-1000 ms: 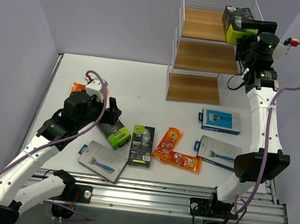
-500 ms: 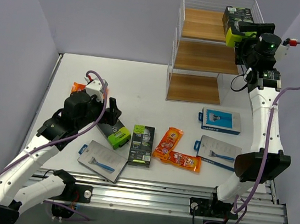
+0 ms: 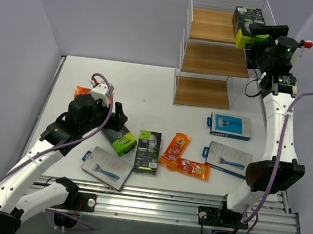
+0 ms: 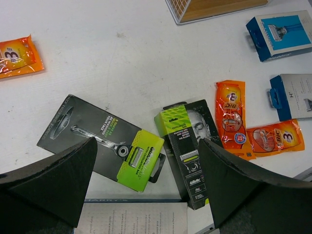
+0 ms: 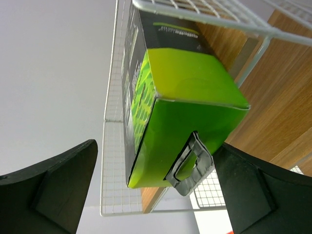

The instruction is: Place and organize the shaving razors onto the shelf

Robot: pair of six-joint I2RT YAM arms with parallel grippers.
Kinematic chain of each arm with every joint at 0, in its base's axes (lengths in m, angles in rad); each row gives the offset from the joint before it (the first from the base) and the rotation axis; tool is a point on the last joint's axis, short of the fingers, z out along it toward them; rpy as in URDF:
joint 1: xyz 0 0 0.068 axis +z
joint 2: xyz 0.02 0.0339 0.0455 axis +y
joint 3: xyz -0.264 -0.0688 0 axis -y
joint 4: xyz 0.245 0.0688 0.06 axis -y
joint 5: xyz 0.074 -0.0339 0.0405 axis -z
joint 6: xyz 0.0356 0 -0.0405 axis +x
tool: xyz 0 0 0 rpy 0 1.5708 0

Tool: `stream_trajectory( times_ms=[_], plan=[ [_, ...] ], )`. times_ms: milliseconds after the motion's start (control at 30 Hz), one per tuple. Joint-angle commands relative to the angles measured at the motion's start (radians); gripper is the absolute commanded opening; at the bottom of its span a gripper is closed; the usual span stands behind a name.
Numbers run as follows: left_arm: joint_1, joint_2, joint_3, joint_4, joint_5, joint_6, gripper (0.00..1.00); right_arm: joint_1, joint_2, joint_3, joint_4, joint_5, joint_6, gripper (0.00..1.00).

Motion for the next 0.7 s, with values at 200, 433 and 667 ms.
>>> stream_trajectory(
  times_ms=[200, 433, 667],
  plan=[
    [0.012, 0.012, 0.053, -0.009, 0.044, 0.008, 0.94, -0.005, -0.088, -0.027, 0.031, -0.076, -0.036, 1.0],
    [0.016, 0.012, 0.054, -0.014, 0.04, 0.009, 0.94, -0.006, -0.142, -0.104, 0.079, -0.118, -0.042, 0.98],
    [0.017, 0.023, 0.056, -0.014, 0.05, 0.009, 0.94, -0.006, -0.185, -0.127, 0.05, -0.158, -0.06, 0.97]
  ],
)
